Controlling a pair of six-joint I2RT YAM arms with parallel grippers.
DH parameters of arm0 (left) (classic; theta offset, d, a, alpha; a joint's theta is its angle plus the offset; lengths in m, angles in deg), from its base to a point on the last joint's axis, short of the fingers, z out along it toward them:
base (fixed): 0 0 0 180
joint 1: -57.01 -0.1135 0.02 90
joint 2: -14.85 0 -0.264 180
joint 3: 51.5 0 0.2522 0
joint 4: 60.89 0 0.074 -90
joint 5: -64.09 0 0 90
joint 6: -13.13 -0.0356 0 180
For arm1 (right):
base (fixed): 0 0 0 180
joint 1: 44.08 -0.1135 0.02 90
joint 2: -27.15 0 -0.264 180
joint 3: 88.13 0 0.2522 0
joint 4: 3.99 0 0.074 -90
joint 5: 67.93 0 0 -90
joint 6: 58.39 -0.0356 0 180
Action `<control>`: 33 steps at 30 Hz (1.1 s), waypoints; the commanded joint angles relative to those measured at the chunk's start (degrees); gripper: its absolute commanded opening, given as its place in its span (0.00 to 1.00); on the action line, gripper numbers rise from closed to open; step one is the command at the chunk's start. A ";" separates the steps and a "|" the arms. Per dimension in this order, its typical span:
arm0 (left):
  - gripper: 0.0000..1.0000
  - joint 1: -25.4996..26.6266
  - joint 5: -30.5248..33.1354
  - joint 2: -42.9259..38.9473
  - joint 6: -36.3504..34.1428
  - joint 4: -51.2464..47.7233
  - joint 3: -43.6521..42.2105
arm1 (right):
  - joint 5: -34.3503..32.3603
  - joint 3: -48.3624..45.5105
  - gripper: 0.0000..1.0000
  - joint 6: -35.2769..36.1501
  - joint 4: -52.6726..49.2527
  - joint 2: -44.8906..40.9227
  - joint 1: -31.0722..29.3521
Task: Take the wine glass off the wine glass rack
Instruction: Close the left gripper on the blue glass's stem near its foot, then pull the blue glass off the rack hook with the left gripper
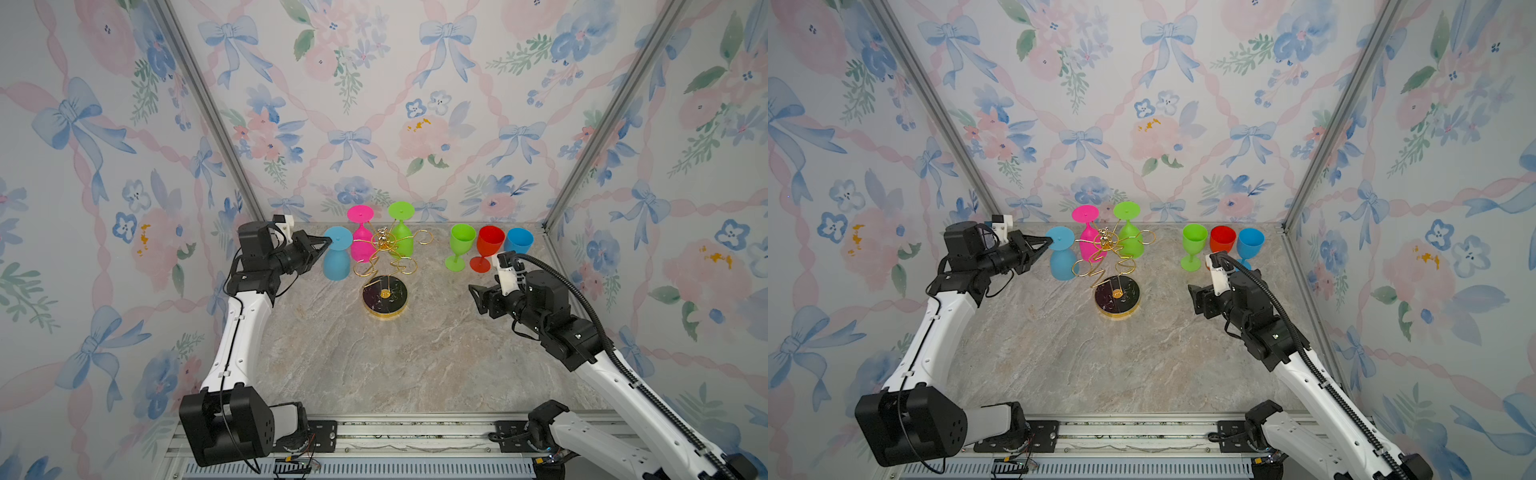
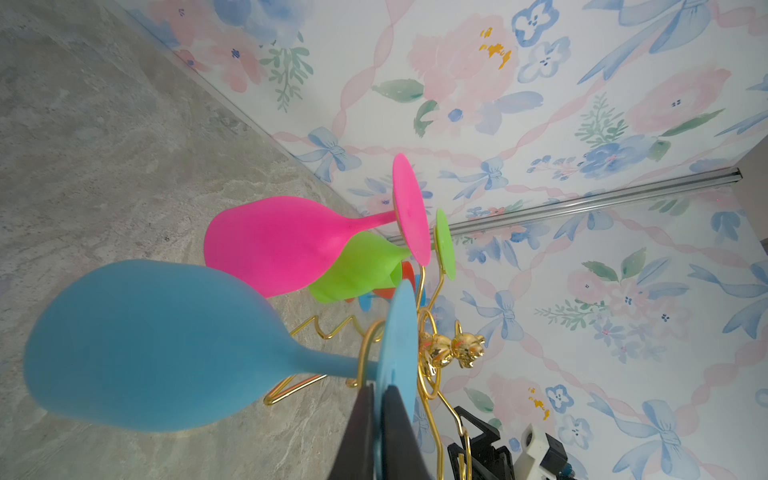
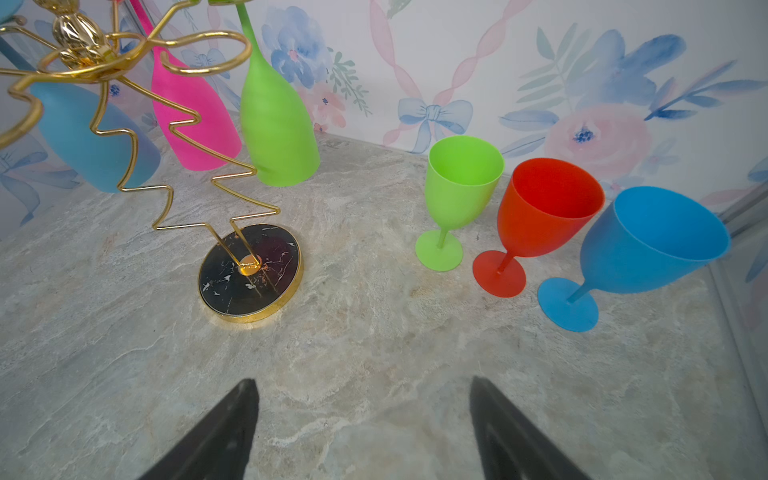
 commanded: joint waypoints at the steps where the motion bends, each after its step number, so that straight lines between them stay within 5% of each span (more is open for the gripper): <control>1: 0.05 0.33 -0.43 -1.19 0.46 0.37 -0.84 | -0.70 -0.75 0.82 -0.72 0.80 -0.20 -0.53; 33: 0.00 7.71 10.35 -5.34 7.91 0.37 1.53 | -0.88 -0.57 0.82 -0.81 0.23 -0.34 -0.58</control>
